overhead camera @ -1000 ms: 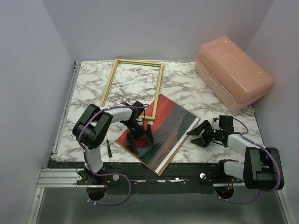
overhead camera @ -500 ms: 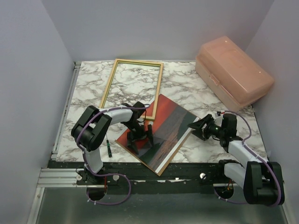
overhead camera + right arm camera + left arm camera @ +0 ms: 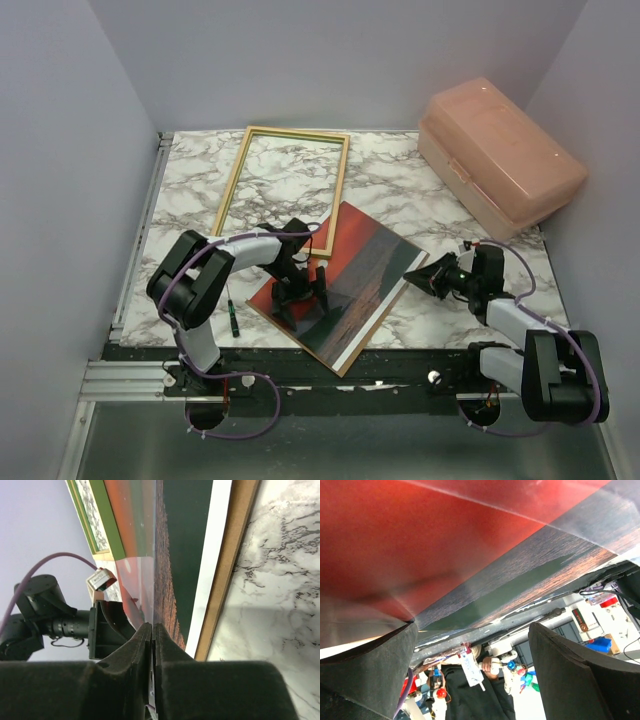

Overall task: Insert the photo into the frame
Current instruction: Pick up the photo frame item at the center of the board.

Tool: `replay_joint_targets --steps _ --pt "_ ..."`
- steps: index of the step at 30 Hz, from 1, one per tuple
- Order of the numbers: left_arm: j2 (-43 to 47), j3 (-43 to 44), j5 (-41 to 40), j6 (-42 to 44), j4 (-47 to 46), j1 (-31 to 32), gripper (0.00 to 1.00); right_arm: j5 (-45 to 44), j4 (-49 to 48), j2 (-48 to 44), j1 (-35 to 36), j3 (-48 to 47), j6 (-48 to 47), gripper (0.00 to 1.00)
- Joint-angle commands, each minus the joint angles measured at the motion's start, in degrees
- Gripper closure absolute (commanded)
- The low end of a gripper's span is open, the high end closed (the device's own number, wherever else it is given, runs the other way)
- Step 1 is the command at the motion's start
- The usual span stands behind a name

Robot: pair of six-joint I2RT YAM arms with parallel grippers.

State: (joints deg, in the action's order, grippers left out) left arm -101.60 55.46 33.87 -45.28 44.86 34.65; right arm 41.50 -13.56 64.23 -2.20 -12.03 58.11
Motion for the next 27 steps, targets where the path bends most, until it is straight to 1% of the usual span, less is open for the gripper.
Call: replay_joint_targets --steps 1,2,5,7,12,17,22,27 --pt "-0.50 -1.67 -13.34 5.10 -14.66 0.45 0.58 -2.25 -1.02 0.96 0.18 -0.99 -2.64 0.96" --pt "0.04 -1.75 -13.44 5.11 -14.55 0.46 0.58 -2.34 -0.01 0.99 0.22 -1.58 -3.23 0.99" --pt "1.83 -2.00 -13.95 4.96 -14.19 0.47 0.58 -3.12 4.29 -0.63 0.22 -3.65 -5.08 0.99" --pt "3.21 -2.20 -14.21 4.93 -13.90 0.49 0.58 -4.71 9.19 -2.98 0.20 -5.40 -5.99 0.99" --pt "5.98 -1.99 -15.90 5.67 -11.73 0.41 0.58 -13.38 28.50 -11.82 0.14 -11.99 -11.58 0.99" --pt "7.66 -0.87 -17.86 6.72 -9.27 0.37 0.58 -22.81 44.12 -16.87 0.09 -18.00 -15.05 1.00" --pt "8.85 0.29 -18.97 7.43 -7.39 0.24 0.57 -24.30 49.64 -16.93 0.12 -21.12 -13.97 1.00" --pt "9.67 0.70 -19.79 8.14 -6.07 -0.18 0.57 -25.19 54.57 -15.18 0.10 -28.62 -14.99 1.00"
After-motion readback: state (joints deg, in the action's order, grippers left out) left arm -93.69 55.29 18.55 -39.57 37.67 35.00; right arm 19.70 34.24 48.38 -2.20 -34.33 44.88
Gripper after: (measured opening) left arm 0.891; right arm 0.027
